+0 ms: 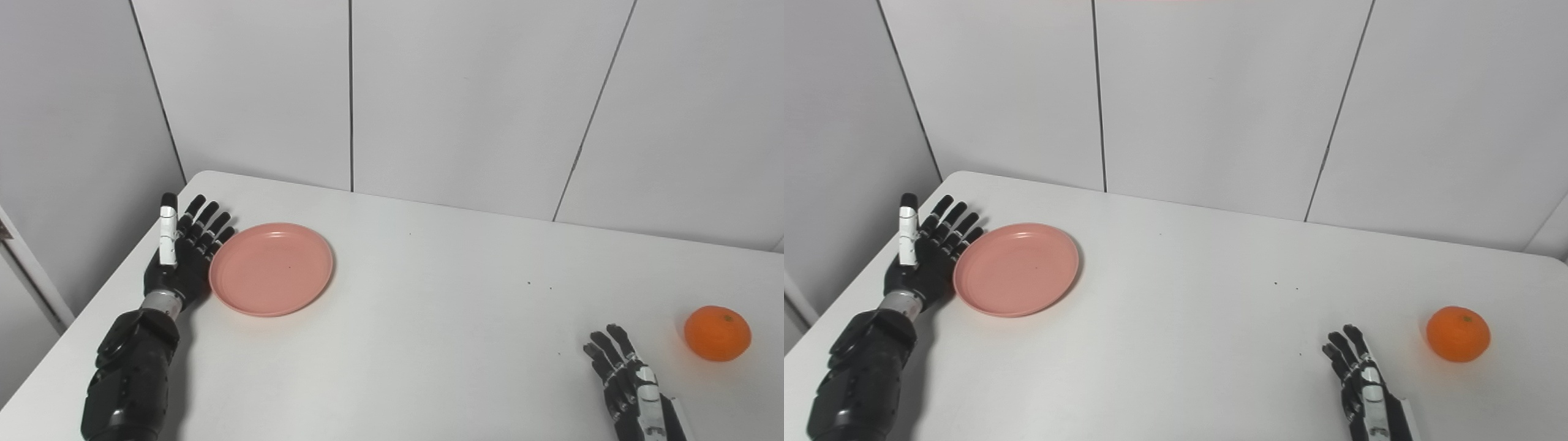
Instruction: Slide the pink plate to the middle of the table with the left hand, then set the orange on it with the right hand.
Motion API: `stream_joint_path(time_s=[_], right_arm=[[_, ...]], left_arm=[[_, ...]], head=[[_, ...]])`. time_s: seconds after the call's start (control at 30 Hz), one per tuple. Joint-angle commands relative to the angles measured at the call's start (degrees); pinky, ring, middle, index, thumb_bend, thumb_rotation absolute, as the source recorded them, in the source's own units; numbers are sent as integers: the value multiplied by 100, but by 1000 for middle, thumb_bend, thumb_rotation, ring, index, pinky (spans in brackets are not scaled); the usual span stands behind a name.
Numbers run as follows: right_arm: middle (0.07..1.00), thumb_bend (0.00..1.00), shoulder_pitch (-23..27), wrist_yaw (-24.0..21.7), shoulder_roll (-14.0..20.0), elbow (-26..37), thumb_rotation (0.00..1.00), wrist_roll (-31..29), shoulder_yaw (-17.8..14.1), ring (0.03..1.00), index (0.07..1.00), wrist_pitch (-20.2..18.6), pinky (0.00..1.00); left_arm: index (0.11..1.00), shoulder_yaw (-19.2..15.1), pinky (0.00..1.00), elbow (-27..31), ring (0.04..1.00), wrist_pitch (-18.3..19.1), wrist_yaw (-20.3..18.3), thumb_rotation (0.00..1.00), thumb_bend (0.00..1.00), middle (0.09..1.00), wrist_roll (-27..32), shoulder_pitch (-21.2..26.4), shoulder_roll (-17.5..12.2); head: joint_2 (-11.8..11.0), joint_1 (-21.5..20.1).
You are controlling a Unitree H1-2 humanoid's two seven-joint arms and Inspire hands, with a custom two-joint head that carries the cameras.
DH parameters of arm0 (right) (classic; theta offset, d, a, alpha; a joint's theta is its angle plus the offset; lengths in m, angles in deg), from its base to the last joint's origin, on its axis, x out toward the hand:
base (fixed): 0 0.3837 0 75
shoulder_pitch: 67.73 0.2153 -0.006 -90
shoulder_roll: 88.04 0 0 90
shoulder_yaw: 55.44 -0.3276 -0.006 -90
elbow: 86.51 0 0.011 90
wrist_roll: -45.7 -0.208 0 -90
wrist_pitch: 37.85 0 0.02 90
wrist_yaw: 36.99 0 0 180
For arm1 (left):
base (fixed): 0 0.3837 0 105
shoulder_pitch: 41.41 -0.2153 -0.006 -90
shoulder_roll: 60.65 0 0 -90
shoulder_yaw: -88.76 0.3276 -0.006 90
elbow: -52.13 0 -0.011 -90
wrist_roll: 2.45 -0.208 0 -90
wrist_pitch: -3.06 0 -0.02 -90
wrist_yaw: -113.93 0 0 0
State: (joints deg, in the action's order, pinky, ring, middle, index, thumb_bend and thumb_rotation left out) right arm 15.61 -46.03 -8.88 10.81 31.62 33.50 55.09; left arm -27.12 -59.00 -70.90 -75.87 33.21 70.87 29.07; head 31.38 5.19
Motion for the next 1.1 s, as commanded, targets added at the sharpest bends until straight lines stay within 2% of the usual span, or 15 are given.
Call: stream_joint_path(time_s=[0.0, 0.33, 0.73, 0.9, 1.07], right_arm=[[905, 772, -348, -7, -129, -275, 949, -17, 88, 907, 935, -147, 1000], [897, 774, -356, 13, -135, -218, 946, -20, 117, 897, 928, -181, 1000], [899, 769, -356, 51, -145, -201, 954, -8, 154, 899, 931, -185, 1000], [897, 773, -362, 59, -152, -196, 950, -9, 162, 898, 926, -181, 1000], [898, 770, -366, 71, -161, -183, 949, 5, 174, 897, 927, -182, 1000]], left_arm=[[926, 81, 932, 64, 936, 389, 203, 718, 869, 961, 6, -108, 127], [958, 153, 952, 628, 935, 838, 589, 735, 857, 958, 94, -192, 446], [919, 363, 907, 546, 897, 617, 780, 765, 839, 911, -189, -232, 683], [908, 366, 867, 585, 885, 702, 850, 741, 847, 900, -153, -247, 808], [919, 392, 873, 515, 882, 670, 741, 751, 830, 906, -107, -254, 853]], head=[[9, 4], [26, -13], [39, -31], [58, -48], [70, -54]])
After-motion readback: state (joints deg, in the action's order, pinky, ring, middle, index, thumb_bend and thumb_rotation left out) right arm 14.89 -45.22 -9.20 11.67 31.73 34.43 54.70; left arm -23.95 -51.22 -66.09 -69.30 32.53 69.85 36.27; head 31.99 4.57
